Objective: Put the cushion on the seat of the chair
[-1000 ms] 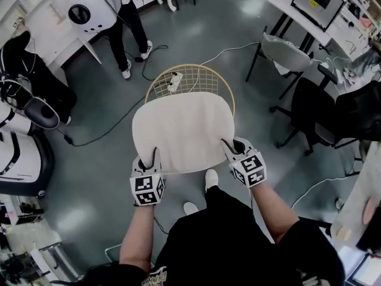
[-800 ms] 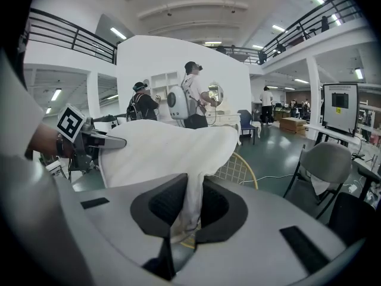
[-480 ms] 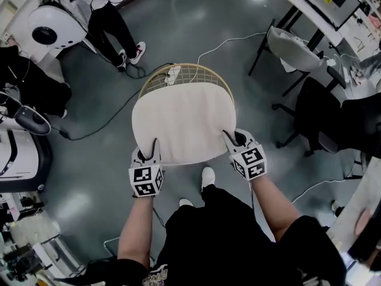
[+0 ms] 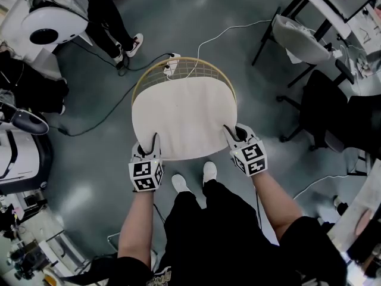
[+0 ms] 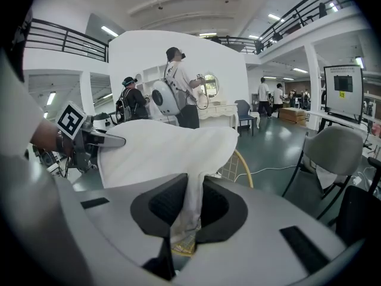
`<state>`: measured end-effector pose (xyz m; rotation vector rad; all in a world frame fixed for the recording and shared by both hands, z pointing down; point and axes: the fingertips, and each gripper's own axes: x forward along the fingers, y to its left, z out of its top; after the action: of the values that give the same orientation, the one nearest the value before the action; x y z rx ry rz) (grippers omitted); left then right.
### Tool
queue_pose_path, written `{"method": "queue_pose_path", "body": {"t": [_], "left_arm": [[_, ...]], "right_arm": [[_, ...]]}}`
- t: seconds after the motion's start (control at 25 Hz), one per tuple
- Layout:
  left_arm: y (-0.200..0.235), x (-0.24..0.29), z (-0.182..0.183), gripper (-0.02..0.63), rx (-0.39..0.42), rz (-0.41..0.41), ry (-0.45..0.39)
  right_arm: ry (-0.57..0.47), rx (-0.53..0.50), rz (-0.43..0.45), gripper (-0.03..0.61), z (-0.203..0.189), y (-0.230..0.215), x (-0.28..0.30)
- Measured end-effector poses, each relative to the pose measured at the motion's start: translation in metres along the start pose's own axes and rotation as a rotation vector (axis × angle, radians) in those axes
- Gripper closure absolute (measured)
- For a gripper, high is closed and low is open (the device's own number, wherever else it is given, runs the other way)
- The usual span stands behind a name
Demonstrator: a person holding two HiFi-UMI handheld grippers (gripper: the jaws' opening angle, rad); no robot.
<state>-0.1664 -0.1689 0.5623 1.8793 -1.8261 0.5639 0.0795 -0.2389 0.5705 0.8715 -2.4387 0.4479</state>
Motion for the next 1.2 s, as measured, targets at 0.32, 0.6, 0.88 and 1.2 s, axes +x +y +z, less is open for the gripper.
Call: {"method": "queue_pose_path", "body": {"t": [0.32, 0.6, 0.88, 1.2], "left_arm": [[0.005, 0.044, -0.038, 0.505, 0.002, -0.048, 0.053], [0.016, 0.091, -0.095, 0.503, 0.011, -0.089, 0.106], [0.034, 0.144, -0.167, 0.5, -0.021, -0.117, 0.178], [0.047, 0.196, -0.224, 0.499, 0.0, -0.118, 0.221]], "right_arm": [[0.044, 0.025, -0.04, 0.525, -0.044, -0.011, 0.032], [0.1, 0.049, -0.069, 0.525, -0.101, -0.015, 0.075], [0.165, 0.067, -0.1, 0.525, -0.161, -0.018, 0.128], [0.217, 0.086, -0.125, 0.523, -0.217, -0.029, 0.184]]}}
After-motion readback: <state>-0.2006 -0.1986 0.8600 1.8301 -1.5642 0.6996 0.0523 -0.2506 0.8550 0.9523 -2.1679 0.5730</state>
